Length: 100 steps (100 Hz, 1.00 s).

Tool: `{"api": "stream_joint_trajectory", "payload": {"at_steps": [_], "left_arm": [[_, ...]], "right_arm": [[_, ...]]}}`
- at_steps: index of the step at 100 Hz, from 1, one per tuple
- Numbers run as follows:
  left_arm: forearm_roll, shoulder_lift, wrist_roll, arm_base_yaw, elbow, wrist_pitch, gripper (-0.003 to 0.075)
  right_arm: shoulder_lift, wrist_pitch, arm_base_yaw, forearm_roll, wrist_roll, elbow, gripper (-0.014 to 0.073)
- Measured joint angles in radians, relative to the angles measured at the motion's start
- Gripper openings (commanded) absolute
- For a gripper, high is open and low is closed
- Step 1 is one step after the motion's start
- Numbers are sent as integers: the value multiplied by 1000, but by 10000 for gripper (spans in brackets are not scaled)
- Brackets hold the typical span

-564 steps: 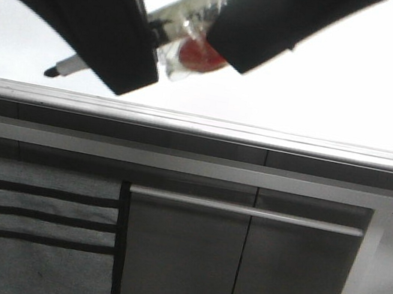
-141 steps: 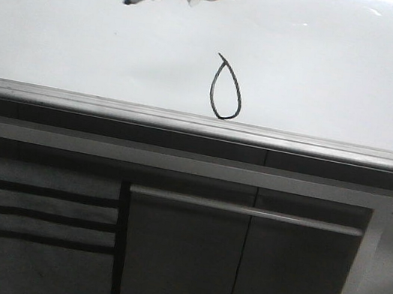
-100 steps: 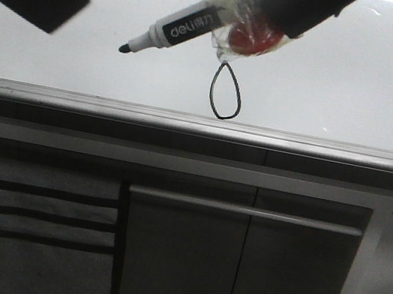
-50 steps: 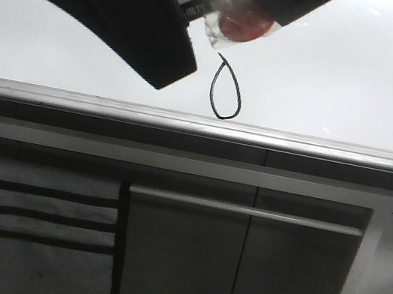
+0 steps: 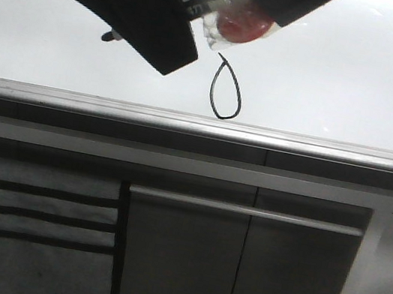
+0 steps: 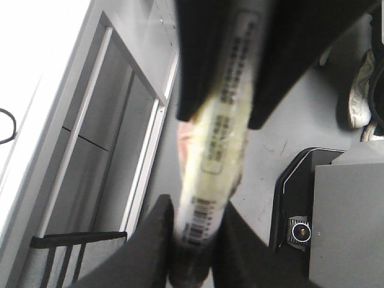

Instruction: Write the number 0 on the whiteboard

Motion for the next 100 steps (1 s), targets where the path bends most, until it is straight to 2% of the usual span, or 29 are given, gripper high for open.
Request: {"api": "stream_joint_trajectory", "payload": {"at_steps": [8, 15, 29, 39, 47, 56, 63, 76, 91, 100], "left_arm": [[0, 0, 2, 0, 0, 1, 34], [0, 0, 0, 3, 0, -1, 29], [-4, -2, -54, 62, 17, -83, 29], [-7, -7, -128, 147, 88, -283, 29], [-24, -4, -198, 220, 178, -519, 29], [-128, 24, -246, 296, 256, -730, 32], [-220, 59, -261, 346, 276, -810, 32], [-282, 129, -268, 415, 267, -845, 32], [-291, 197, -270, 457, 210, -804, 37], [-291, 220, -270, 475, 176, -785, 80]], "right_arm": [[0, -2, 0, 0, 21, 0, 216], [-3, -2, -14, -2, 49, 0, 298], [-70, -8, -113, -15, 151, 0, 311], [-167, 18, -228, -23, 248, 7, 311], [-255, 44, -313, -23, 292, 31, 311], [-329, 57, -360, -23, 309, 86, 311], [-382, 57, -371, -23, 315, 132, 311], [-438, 55, -374, -20, 319, 199, 311], [-452, 55, -374, -18, 321, 231, 311], [-452, 53, -374, -12, 321, 235, 311]]}}
